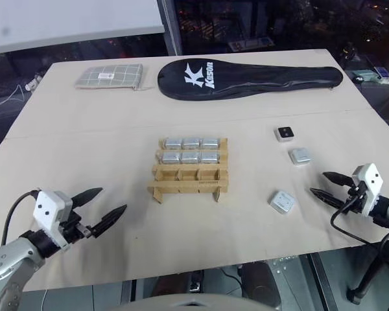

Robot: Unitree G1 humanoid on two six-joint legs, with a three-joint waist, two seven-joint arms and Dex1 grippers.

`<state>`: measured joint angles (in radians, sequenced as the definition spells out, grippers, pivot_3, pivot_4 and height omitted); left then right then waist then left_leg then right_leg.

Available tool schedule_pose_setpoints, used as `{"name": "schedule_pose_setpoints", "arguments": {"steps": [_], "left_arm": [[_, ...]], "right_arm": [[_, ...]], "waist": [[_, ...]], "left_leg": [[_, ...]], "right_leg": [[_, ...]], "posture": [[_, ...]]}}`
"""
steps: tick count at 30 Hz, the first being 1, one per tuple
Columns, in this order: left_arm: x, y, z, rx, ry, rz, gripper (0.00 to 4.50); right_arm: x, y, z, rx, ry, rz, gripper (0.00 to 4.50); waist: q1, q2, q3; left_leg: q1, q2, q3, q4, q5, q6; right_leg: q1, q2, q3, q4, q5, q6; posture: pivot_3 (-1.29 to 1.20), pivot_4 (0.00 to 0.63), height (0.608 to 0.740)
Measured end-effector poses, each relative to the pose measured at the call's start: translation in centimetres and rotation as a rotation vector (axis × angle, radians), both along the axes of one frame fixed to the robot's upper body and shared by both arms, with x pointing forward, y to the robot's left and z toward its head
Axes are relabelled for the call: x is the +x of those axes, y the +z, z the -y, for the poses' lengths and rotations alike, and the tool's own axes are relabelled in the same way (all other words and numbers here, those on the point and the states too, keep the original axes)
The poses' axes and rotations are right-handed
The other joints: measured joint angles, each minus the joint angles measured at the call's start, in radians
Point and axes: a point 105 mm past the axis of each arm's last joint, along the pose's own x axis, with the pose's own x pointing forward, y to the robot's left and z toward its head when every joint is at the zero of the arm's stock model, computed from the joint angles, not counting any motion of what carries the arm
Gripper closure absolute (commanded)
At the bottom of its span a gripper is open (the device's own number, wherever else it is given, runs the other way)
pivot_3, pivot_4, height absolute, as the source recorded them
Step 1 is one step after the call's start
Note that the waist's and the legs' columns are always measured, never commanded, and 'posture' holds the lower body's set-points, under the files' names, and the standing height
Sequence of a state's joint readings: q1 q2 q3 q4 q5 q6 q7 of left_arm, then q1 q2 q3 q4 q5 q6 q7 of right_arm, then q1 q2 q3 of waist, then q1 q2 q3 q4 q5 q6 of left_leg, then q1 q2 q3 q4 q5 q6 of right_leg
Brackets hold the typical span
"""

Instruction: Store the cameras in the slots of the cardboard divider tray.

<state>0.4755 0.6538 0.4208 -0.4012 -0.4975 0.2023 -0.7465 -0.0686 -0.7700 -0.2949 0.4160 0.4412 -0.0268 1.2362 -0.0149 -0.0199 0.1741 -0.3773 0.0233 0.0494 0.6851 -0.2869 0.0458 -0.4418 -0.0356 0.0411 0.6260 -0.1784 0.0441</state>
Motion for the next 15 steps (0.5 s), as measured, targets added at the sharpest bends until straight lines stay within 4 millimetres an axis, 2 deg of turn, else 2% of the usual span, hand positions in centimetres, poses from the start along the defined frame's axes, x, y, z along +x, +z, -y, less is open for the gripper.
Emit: {"name": "schedule_pose_setpoints", "arguments": {"steps": [9,15], "left_arm": [[0.1,0.4,0.6,-0.002,-0.035,0.009,0.00],[-0.2,1.5,2.0,-0.083,-0.169,0.026,0.00]], "right_arm": [[-0.3,0.0,-0.3,0.000,0.013,0.001,0.89],[-1.4,-0.7,-1.9,0.028,0.036,-0.033,0.89]], "waist": [[0.000,0.000,0.000],[0.001,-0.001,-0.001]], "left_leg": [[0.000,0.000,0.000,0.000,0.000,0.000],[-0.001,0.000,-0.001,0.000,0.000,0.000]], "right_leg": [[0.000,0.000,0.000,0.000,0.000,0.000],[0.000,0.000,0.000,0.000,0.000,0.000]], "posture": [[0.00,0.150,0.740],[0.00,0.150,0.740]]}}
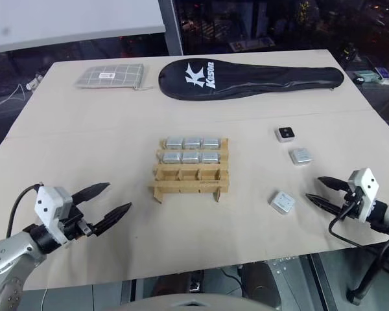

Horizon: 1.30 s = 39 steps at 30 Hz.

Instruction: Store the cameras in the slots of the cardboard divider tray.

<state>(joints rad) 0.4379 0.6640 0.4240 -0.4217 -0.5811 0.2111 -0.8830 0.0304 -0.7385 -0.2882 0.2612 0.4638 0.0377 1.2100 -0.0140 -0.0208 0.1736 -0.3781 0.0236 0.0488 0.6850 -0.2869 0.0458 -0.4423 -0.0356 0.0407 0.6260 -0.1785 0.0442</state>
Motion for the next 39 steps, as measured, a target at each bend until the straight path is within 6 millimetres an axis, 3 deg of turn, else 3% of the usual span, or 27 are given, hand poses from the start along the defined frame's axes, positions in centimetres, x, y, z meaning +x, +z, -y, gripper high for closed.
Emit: {"name": "schedule_pose_setpoints", "arguments": {"steps": [8,13,26,28,30,39], "left_arm": [[-0.9,3.8,3.2,-0.067,-0.306,0.038,0.00],[-0.6,5.4,4.4,-0.035,-0.426,0.090,0.00],[-0.7,5.4,4.2,-0.025,-0.479,0.076,0.00],[-0.7,5.2,4.1,-0.029,-0.480,0.066,0.00],[-0.8,5.1,4.0,-0.029,-0.484,0.059,0.00],[-0.8,4.7,3.9,-0.058,-0.456,0.043,0.00]], "right_arm": [[-2.9,-1.0,-3.9,-0.025,0.102,-0.045,0.89],[-2.6,-1.2,-6.3,-0.022,0.107,-0.009,0.89],[-2.3,-1.7,-7.2,-0.030,0.022,0.037,0.89],[-2.2,-1.7,-7.0,-0.031,0.014,0.042,1.95],[-2.0,-1.8,-6.9,-0.031,0.010,0.045,2.59],[-1.4,-1.3,-6.9,-0.100,0.079,0.100,2.58]], "waist": [[0.000,-0.001,-0.001],[-0.001,-0.001,-0.001],[-0.003,-0.007,-0.005],[-0.003,-0.007,-0.005],[-0.002,-0.007,-0.005],[-0.002,-0.007,-0.005]], "left_leg": [[0.000,0.001,0.000,0.000,0.000,0.000],[0.000,0.001,0.000,0.000,0.000,0.000],[0.000,0.002,0.000,0.000,0.000,0.000],[0.000,0.002,0.000,0.000,0.000,0.000],[0.000,0.002,0.000,0.000,0.000,0.000],[0.000,0.002,0.000,0.000,0.000,0.000]], "right_leg": [[-0.001,0.000,0.000,0.000,0.000,0.000],[-0.001,0.000,0.000,0.000,0.000,0.000],[-0.001,0.000,0.001,0.000,0.000,0.000],[-0.001,0.000,0.000,0.000,0.000,0.000],[-0.001,0.000,0.000,0.000,0.000,0.000],[-0.002,0.000,0.000,0.000,0.000,0.000]], "posture": [[0.00,0.150,0.740],[0.00,0.150,0.740],[0.00,0.150,0.740],[0.00,0.150,0.740],[0.00,0.150,0.740],[0.00,0.150,0.740]]}}
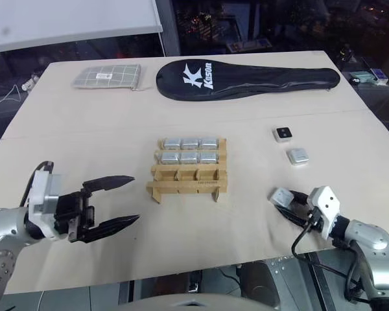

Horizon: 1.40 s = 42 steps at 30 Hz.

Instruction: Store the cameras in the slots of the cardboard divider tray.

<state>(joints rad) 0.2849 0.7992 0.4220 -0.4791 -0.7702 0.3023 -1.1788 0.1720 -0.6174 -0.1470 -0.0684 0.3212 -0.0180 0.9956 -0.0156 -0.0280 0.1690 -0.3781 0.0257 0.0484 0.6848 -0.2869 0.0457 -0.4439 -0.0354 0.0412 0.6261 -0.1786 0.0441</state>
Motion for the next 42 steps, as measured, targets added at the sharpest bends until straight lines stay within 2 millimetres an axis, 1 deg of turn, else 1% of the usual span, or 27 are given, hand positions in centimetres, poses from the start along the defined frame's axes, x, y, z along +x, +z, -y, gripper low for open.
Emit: {"name": "schedule_pose_setpoints", "arguments": {"steps": [2,4,6,8,10,11,14,16,17,20,21,23,24,25,26,29,31,42], "left_arm": [[1.0,-0.2,0.2,-0.011,0.059,-0.032,0.00],[2.3,-0.6,0.9,0.001,0.102,-0.050,0.00],[3.2,-0.8,1.6,-0.005,0.119,-0.063,0.00],[4.4,-0.4,3.2,-0.037,0.104,-0.064,0.00],[5.1,0.0,4.6,-0.051,0.076,-0.065,0.00],[5.4,0.2,5.2,-0.060,0.067,-0.065,0.00],[6.1,0.8,6.3,-0.085,0.047,-0.082,0.00],[6.3,1.3,6.9,-0.109,0.023,-0.094,0.00],[6.4,1.5,7.1,-0.117,0.017,-0.097,0.00],[6.4,1.6,7.2,-0.133,0.008,-0.128,0.00],[6.4,1.6,7.3,-0.138,0.003,-0.142,0.00],[6.3,1.5,7.4,-0.146,-0.006,-0.160,0.00],[6.2,1.6,7.4,-0.149,-0.008,-0.164,0.54],[6.2,1.6,7.4,-0.154,-0.011,-0.169,0.78],[6.2,1.6,7.4,-0.156,-0.011,-0.172,1.21],[6.5,1.6,6.8,-0.161,0.020,-0.173,2.64],[6.4,1.7,6.8,-0.162,0.015,-0.171,3.34],[6.1,1.5,6.6,-0.153,-0.005,-0.191,3.37]], "right_arm": [[1.0,0.9,-0.7,-0.050,0.058,0.062,2.58],[2.2,2.7,-2.5,-0.105,0.163,0.179,2.58],[3.1,3.9,-4.4,-0.178,0.267,0.293,2.58],[4.2,5.7,-8.0,-0.228,0.407,0.449,2.58],[4.4,7.9,-12.2,-0.234,0.549,0.626,2.58],[4.2,8.6,-13.9,-0.244,0.608,0.698,2.58],[4.0,9.3,-17.5,-0.271,0.719,0.834,2.58],[3.8,9.4,-19.2,-0.273,0.769,0.900,2.58],[3.7,9.5,-19.7,-0.278,0.782,0.926,2.58],[4.1,9.7,-20.6,-0.296,0.785,0.982,2.58],[4.3,9.7,-20.8,-0.299,0.778,0.992,2.58],[4.4,9.6,-21.0,-0.299,0.771,0.993,2.58],[4.4,9.5,-21.1,-0.295,0.769,0.993,2.58],[4.4,9.4,-21.2,-0.292,0.767,0.993,2.58],[4.4,9.4,-21.2,-0.293,0.767,0.992,2.58],[4.1,9.4,-21.4,-0.284,0.780,1.007,2.58],[4.0,9.5,-21.3,-0.281,0.784,1.010,2.58],[3.7,9.3,-21.4,-0.280,0.802,1.018,2.58]], "waist": [[0.000,0.001,0.001],[0.000,0.001,0.001],[0.000,0.001,0.001],[-0.003,0.001,0.001],[-0.004,0.001,0.001],[-0.002,0.001,0.001],[0.005,0.001,0.001],[0.004,0.001,0.001],[0.004,0.001,0.002],[0.003,0.000,0.002],[0.002,0.000,0.002],[0.002,0.000,0.002],[0.002,0.000,0.002],[0.001,0.000,0.002],[0.001,0.000,0.002],[0.000,0.000,0.002],[0.000,0.000,0.002],[0.000,0.000,0.002]], "left_leg": [[0.000,-0.001,0.000,0.000,0.000,0.000],[0.000,-0.002,0.000,0.000,0.000,0.000],[0.000,-0.002,0.000,0.000,0.000,0.000],[-0.001,-0.002,0.000,0.000,0.000,0.000],[-0.001,-0.002,-0.001,0.000,0.000,0.000],[-0.002,-0.002,-0.002,-0.001,0.000,0.000],[-0.006,-0.003,-0.003,-0.001,0.001,-0.001],[-0.006,-0.003,-0.002,-0.001,0.001,-0.003],[-0.006,-0.004,-0.003,-0.001,0.003,-0.005],[-0.006,-0.004,-0.003,0.000,0.003,-0.005],[-0.005,-0.004,-0.003,0.000,0.003,-0.004],[-0.005,-0.004,-0.003,0.000,0.002,-0.004],[-0.005,-0.004,-0.003,0.000,0.002,-0.004],[-0.005,-0.003,-0.003,0.000,0.002,-0.004],[-0.004,-0.003,-0.003,0.000,0.002,-0.003],[-0.004,-0.003,-0.003,0.000,0.002,-0.003],[-0.004,-0.003,-0.003,0.000,0.002,-0.003],[-0.004,-0.003,-0.003,0.000,0.002,-0.003]], "right_leg": [[0.000,0.000,0.000,0.000,0.000,0.000],[0.000,0.001,0.000,0.001,0.000,0.000],[0.000,0.001,0.000,0.001,0.000,0.000],[-0.001,0.002,0.000,0.001,0.001,0.000],[-0.001,0.002,-0.001,0.001,0.004,-0.003],[-0.001,0.002,-0.001,0.001,0.005,-0.002],[-0.004,0.000,-0.003,0.000,0.006,-0.001],[-0.004,-0.002,-0.002,-0.001,0.006,-0.001],[-0.004,-0.002,-0.002,-0.001,0.006,-0.001],[-0.004,-0.003,-0.001,-0.002,0.006,-0.001],[-0.004,-0.003,-0.001,-0.001,0.004,-0.004],[-0.004,-0.002,-0.001,0.000,0.003,-0.005],[-0.004,-0.002,-0.001,0.000,0.003,-0.005],[-0.004,-0.001,-0.001,0.001,0.003,-0.005],[-0.004,-0.001,-0.001,0.001,0.003,-0.005],[-0.003,0.000,-0.001,0.002,0.003,-0.005],[-0.003,0.000,-0.001,0.001,0.003,-0.005],[-0.003,0.000,-0.001,0.001,0.003,-0.005]], "posture": [[0.00,0.150,0.740],[0.00,0.150,0.740],[0.00,0.150,0.740],[0.00,0.150,0.740],[0.00,0.150,0.740],[0.00,0.150,0.740],[0.00,0.150,0.740],[0.00,0.150,0.740],[0.00,0.150,0.740],[0.00,0.150,0.740],[0.00,0.150,0.740],[0.00,0.150,0.740],[0.00,0.150,0.740],[0.00,0.150,0.740],[0.00,0.150,0.740],[0.00,0.150,0.740],[0.00,0.150,0.740],[0.00,0.150,0.740]]}}
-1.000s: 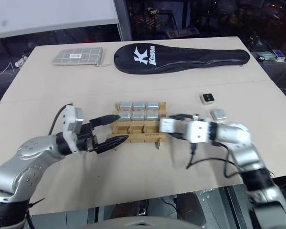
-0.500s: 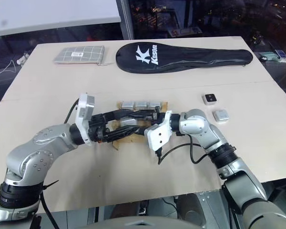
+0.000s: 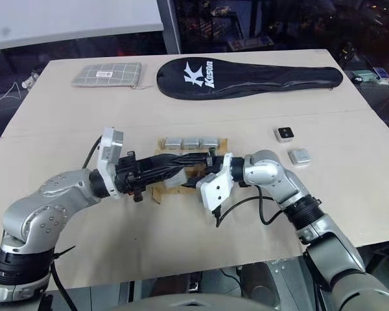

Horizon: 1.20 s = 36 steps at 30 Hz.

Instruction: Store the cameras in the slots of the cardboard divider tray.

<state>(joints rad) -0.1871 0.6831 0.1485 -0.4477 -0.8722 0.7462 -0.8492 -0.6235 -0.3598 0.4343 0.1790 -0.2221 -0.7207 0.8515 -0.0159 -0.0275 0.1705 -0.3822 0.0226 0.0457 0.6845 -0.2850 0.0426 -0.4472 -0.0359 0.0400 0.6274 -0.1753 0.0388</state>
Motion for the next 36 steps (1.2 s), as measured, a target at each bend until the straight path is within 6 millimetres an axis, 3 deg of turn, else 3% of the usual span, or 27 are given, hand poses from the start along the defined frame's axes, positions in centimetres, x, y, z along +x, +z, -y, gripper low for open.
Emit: {"name": "schedule_pose_setpoints", "arguments": {"steps": [1,2,4,7,14,17,22,32,33,34,36], "left_arm": [[0.0,0.0,0.0,-0.001,-0.001,-0.003,3.37],[0.0,0.0,0.0,-0.002,0.000,-0.005,2.35],[0.0,-0.1,-0.1,0.006,-0.001,-0.017,1.60],[0.2,-0.3,-0.1,0.001,0.012,-0.039,0.05],[0.4,0.0,-0.1,-0.019,0.007,-0.061,0.05],[0.2,-0.1,0.1,-0.030,-0.009,-0.080,1.27],[0.4,-0.3,-0.7,-0.027,0.014,-0.106,3.72],[0.2,-0.3,-0.9,-0.029,0.008,-0.108,3.75],[0.2,-0.3,-0.9,-0.029,0.008,-0.108,3.75],[0.3,-0.3,-1.0,-0.024,0.013,-0.108,3.75],[0.1,-0.6,-0.7,-0.017,-0.002,-0.122,3.75]], "right_arm": [[0.0,0.0,0.0,0.000,0.000,0.000,2.58],[0.0,0.0,0.0,0.001,0.000,0.002,2.58],[0.3,0.1,0.0,0.014,-0.021,-0.004,2.58],[0.6,-0.1,0.1,0.019,-0.037,-0.012,2.58],[0.8,-0.3,0.1,0.025,-0.049,-0.017,2.58],[0.8,-0.3,0.1,0.023,-0.048,-0.013,2.58],[0.4,-0.3,-0.2,0.024,-0.021,-0.003,2.58],[0.1,-0.1,-0.4,0.017,-0.019,-0.026,2.58],[0.1,-0.1,-0.5,0.014,-0.021,-0.034,1.57],[0.0,0.0,-0.5,0.019,-0.024,-0.048,1.25],[0.4,0.1,-0.5,0.033,-0.053,-0.077,0.13]], "waist": [[0.000,0.000,0.000],[0.000,0.000,0.000],[0.000,0.000,0.000],[0.000,0.000,0.000],[0.000,0.000,0.000],[0.000,0.000,0.000],[-0.002,0.000,0.000],[-0.001,0.000,0.000],[-0.001,0.000,0.000],[-0.001,0.000,0.000],[-0.001,0.000,0.000]], "left_leg": [[0.000,0.000,0.000,0.000,0.000,0.000],[0.000,0.000,0.000,0.000,0.000,0.000],[0.000,0.000,0.000,0.000,0.000,0.000],[0.000,0.000,0.000,0.000,0.000,0.000],[0.000,0.000,0.000,0.000,0.000,0.000],[0.000,0.000,0.000,0.000,0.000,0.000],[0.000,0.000,-0.001,0.000,0.000,0.000],[0.000,0.000,-0.001,0.000,0.000,0.000],[0.000,0.000,-0.001,0.000,0.000,0.000],[0.000,0.000,-0.001,0.000,0.000,0.000],[0.000,0.000,-0.001,0.000,0.000,0.000]], "right_leg": [[0.000,0.000,0.000,0.000,0.000,0.000],[0.000,0.000,0.000,0.000,0.000,0.000],[0.000,0.000,0.000,0.000,0.000,0.000],[0.000,0.000,0.000,0.000,0.000,0.000],[0.000,0.000,0.000,0.000,0.000,0.000],[0.000,0.000,0.000,0.000,0.000,0.000],[0.000,0.000,0.000,0.000,0.000,0.000],[0.000,0.000,0.000,0.000,0.000,0.000],[0.000,0.000,0.000,0.000,0.000,0.000],[0.000,0.000,0.000,0.000,0.000,0.000],[0.000,0.000,0.000,0.000,0.000,0.000]], "posture": [[0.00,0.150,0.740],[0.00,0.150,0.740],[0.00,0.150,0.740],[0.00,0.150,0.740],[0.00,0.150,0.740],[0.00,0.150,0.740],[0.00,0.150,0.740],[0.00,0.150,0.740],[0.00,0.150,0.740],[0.00,0.150,0.740],[0.00,0.150,0.740]]}}
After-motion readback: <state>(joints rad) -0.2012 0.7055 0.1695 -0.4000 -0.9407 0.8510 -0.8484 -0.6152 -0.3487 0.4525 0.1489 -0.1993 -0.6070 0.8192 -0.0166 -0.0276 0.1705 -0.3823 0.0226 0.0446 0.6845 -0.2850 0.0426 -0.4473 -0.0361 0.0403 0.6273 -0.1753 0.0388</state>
